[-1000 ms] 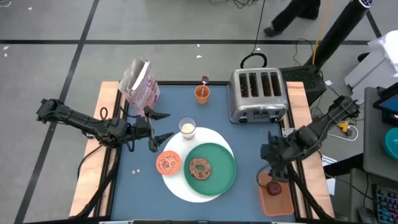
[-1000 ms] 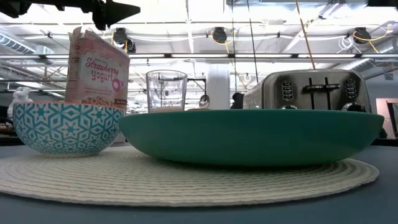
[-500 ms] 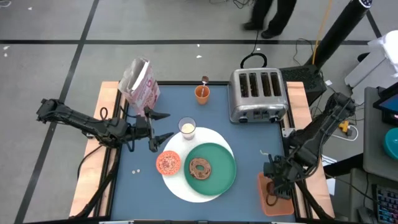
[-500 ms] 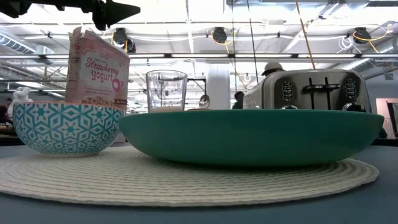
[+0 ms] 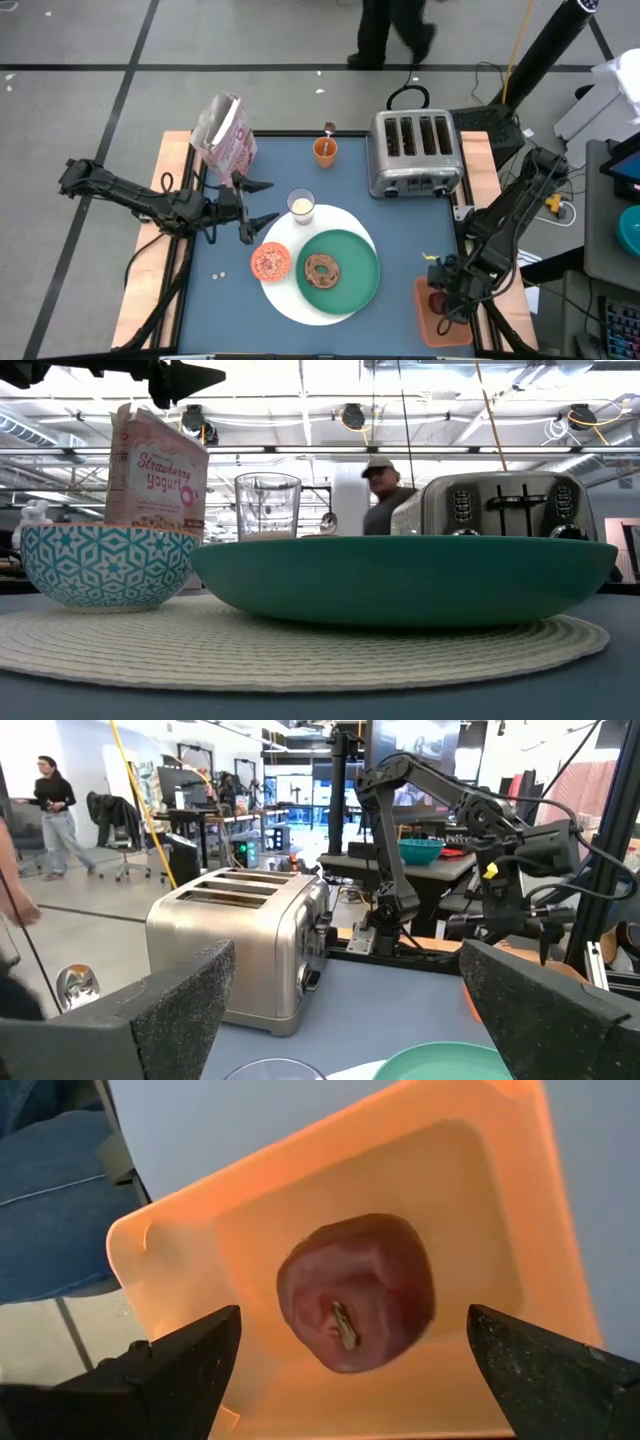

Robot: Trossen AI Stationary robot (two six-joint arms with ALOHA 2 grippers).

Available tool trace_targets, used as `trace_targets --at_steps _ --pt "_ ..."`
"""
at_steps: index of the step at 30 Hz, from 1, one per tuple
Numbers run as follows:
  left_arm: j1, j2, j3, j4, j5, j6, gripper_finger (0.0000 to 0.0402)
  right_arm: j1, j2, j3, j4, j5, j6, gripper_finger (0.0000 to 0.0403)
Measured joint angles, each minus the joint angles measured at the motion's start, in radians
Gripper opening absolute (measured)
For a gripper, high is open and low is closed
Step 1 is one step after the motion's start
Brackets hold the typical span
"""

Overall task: Arrange a breakfast setting
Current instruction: Put the red apple on the white placemat on the right of the cup of milk

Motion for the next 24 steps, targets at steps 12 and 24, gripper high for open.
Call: trace_targets --at_steps 12,24 --pt "0.000 0.000 0.000 0.001 0.000 0.000 0.0392 -0.001 0.000 -0.110 0.121 -0.037 0.008 0.0380" --pt "0.000 0.000 0.000 0.001 0.000 0.001 0.0392 -0.001 0.000 -0.116 0.122 -0.081 0.008 0.0380"
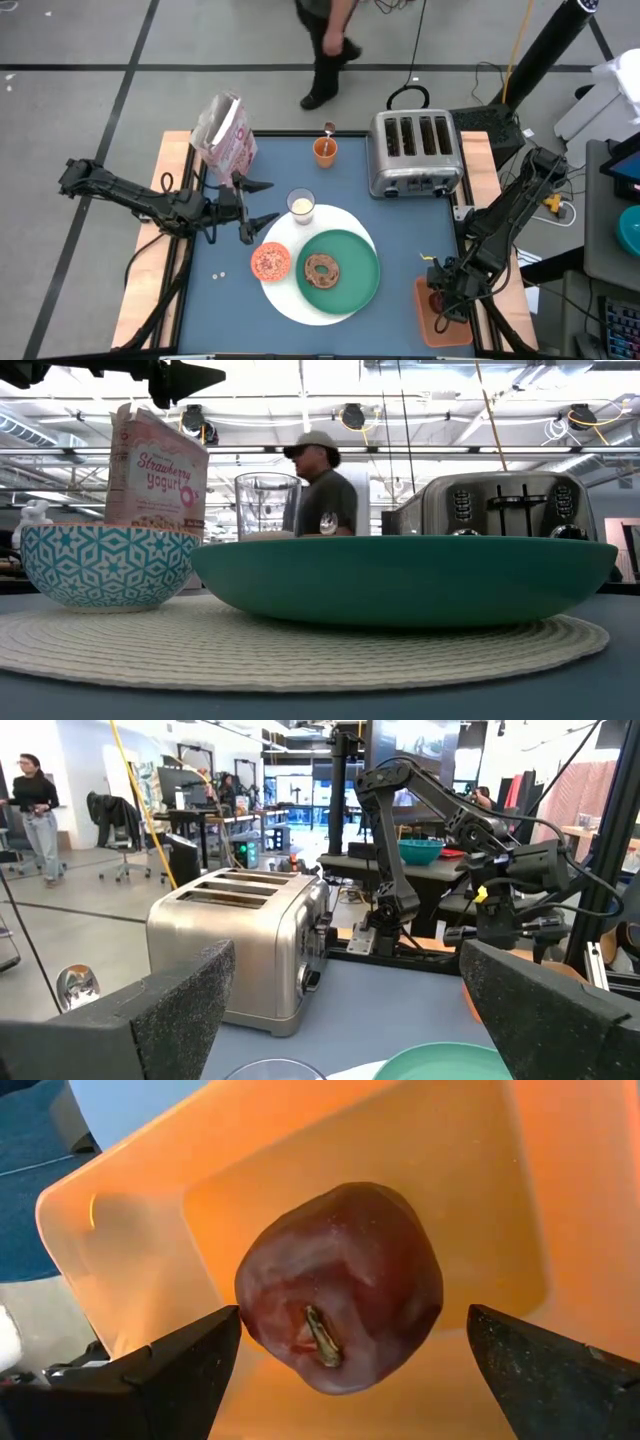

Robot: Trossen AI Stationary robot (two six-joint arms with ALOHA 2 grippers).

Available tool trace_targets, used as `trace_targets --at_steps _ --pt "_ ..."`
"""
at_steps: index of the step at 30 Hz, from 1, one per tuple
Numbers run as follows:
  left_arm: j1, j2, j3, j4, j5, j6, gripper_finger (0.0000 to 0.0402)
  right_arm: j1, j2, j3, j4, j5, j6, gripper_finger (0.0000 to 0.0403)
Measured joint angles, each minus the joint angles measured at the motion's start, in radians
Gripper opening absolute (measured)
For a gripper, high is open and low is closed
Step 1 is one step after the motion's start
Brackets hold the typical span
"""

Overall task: Arrange a breakfast setting
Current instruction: Put the red apple on the white placemat on the right of the cup of milk

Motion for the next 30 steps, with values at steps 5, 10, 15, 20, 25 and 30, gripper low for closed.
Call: trace_targets --at_steps 5,10,15,20,25,30 --pt "0.000 0.000 0.000 0.000 0.000 0.000 0.0392 0.000 0.000 0.000 0.000 0.000 0.000 0.0380" --pt "0.000 0.000 0.000 0.000 0.000 0.000 0.0392 0.000 0.000 0.000 0.002 0.001 0.000 0.0380" --pt "0.000 0.000 0.000 0.000 0.000 0.000 0.0392 0.000 0.000 0.000 0.025 0.005 0.001 0.0380" --pt "0.000 0.000 0.000 0.000 0.000 0.000 0.0392 0.000 0.000 0.000 0.020 0.006 0.022 0.0380" --pt "0.000 0.000 0.000 0.000 0.000 0.000 0.0392 0.000 0.000 -0.034 0.059 0.007 0.025 0.0380" --pt "0.000 0.000 0.000 0.000 0.000 0.000 0.0392 0.000 0.000 -0.075 0.114 0.007 0.029 0.0380"
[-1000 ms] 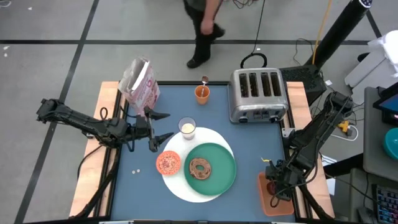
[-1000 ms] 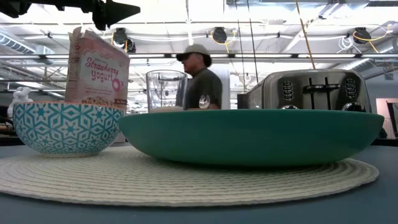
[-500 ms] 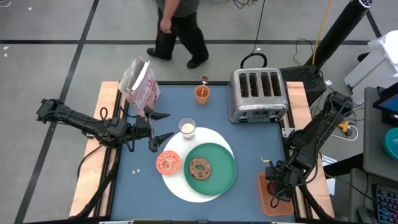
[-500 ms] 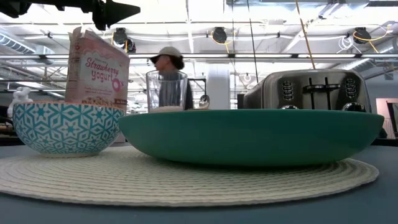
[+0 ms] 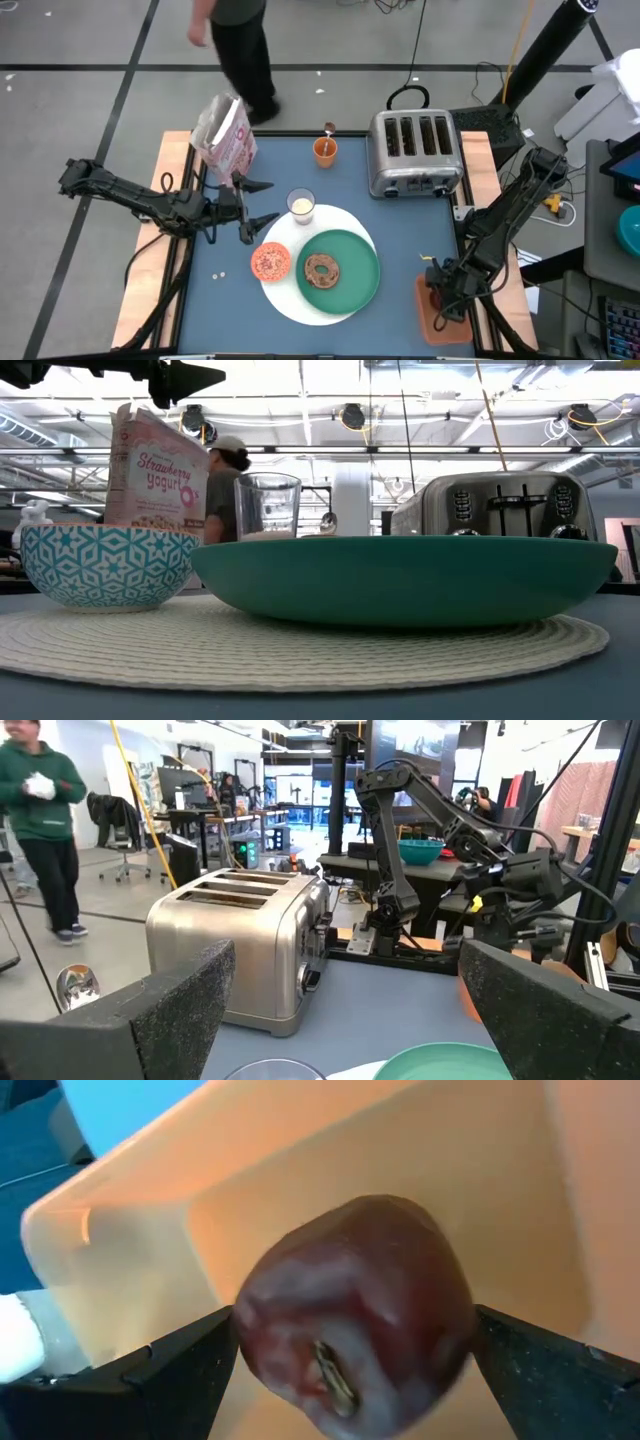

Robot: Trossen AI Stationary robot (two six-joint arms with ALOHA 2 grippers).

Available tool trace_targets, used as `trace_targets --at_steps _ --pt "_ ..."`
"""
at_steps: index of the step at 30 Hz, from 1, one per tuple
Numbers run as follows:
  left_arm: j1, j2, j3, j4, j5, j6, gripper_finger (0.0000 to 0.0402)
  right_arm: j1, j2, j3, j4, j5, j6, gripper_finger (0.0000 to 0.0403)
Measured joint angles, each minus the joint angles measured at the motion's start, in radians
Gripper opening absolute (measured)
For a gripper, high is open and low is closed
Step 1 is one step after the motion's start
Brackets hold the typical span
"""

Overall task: Arrange a breakfast setting
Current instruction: Put the red apple on the white placemat on the right of the cup of milk

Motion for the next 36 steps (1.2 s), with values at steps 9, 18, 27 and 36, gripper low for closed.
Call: trace_targets --at_steps 9,18,27,36 --pt "0.000 0.000 0.000 0.000 0.000 0.000 0.0392 -0.001 -0.001 -0.027 -0.017 0.004 0.085 0.0380" --pt "0.000 0.000 0.000 0.000 0.000 0.000 0.0392 0.000 0.000 -0.028 -0.011 -0.003 0.105 0.0376" --pt "0.000 0.000 0.000 0.000 0.000 0.000 0.0392 0.000 0.000 -0.028 -0.018 0.052 0.178 0.0375" --pt "0.000 0.000 0.000 0.000 0.000 0.001 0.0392 -0.001 -0.001 -0.028 -0.033 0.021 0.372 0.0375"
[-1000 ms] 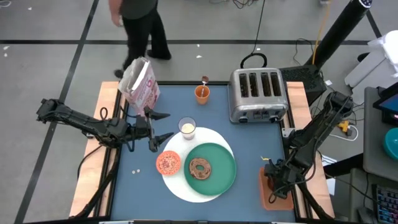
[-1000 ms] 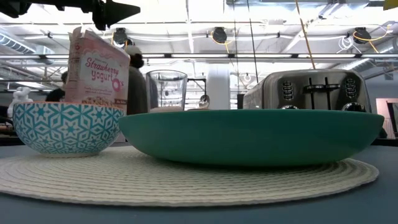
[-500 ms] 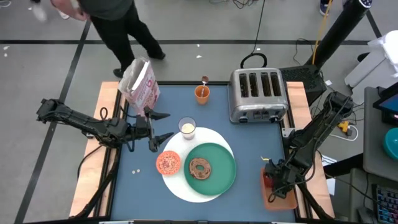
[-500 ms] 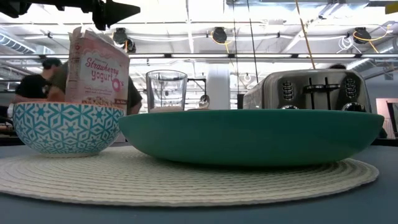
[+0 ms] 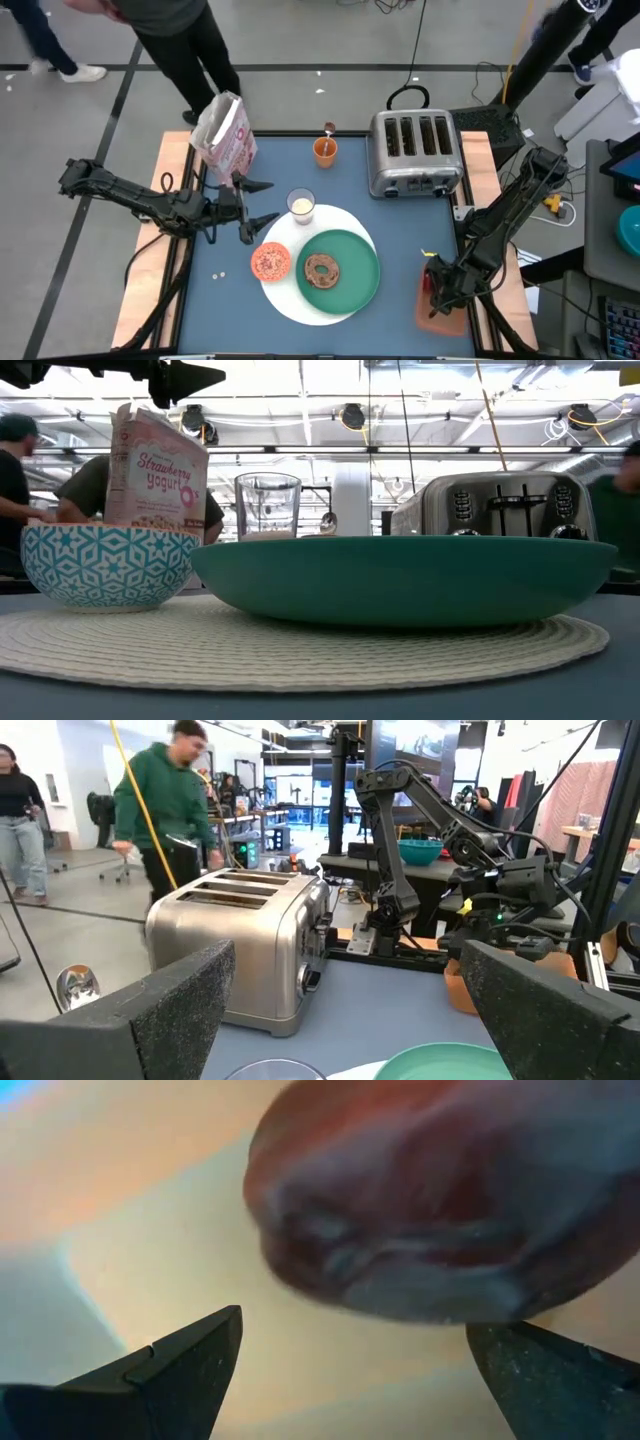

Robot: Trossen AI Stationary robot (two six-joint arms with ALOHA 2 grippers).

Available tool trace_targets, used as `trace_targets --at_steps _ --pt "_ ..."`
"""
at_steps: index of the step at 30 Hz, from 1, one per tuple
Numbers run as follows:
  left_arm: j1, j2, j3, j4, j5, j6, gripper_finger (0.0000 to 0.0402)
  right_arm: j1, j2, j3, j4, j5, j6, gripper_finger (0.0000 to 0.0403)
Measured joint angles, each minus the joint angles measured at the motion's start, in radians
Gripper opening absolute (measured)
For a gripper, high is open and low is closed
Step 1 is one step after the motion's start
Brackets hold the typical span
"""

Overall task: Arrange a breakfast setting
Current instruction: Put the red apple on the white placemat on the right of the cup of milk

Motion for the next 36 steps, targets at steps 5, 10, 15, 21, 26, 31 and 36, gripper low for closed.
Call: trace_targets --at_steps 5,10,15,21,26,31,36 --pt "0.000 0.000 0.000 0.000 0.000 0.005 0.0392 0.000 -0.024 0.000 0.002 -0.001 0.043 0.0375" --pt "0.000 0.000 0.000 0.000 0.000 0.005 0.0392 0.000 -0.064 0.000 0.007 -0.001 0.082 0.0375" --pt "0.000 0.000 0.000 0.000 0.000 0.005 0.0392 0.000 -0.092 0.000 0.008 0.001 0.194 0.0375" --pt "0.000 0.000 0.000 0.000 0.000 0.004 0.0392 0.000 -0.119 0.000 0.006 0.064 0.397 0.0375" --pt "0.000 0.000 0.000 0.000 0.000 0.004 0.0392 0.000 -0.132 0.000 -0.018 0.215 0.526 0.0375" --pt "0.000 0.000 0.000 -0.002 0.000 0.003 0.0392 0.000 -0.128 0.000 -0.106 0.210 0.600 0.0375" --pt "0.000 0.000 0.000 -0.011 0.000 0.002 0.0392 0.000 -0.127 0.000 -0.197 0.218 0.620 0.0375"
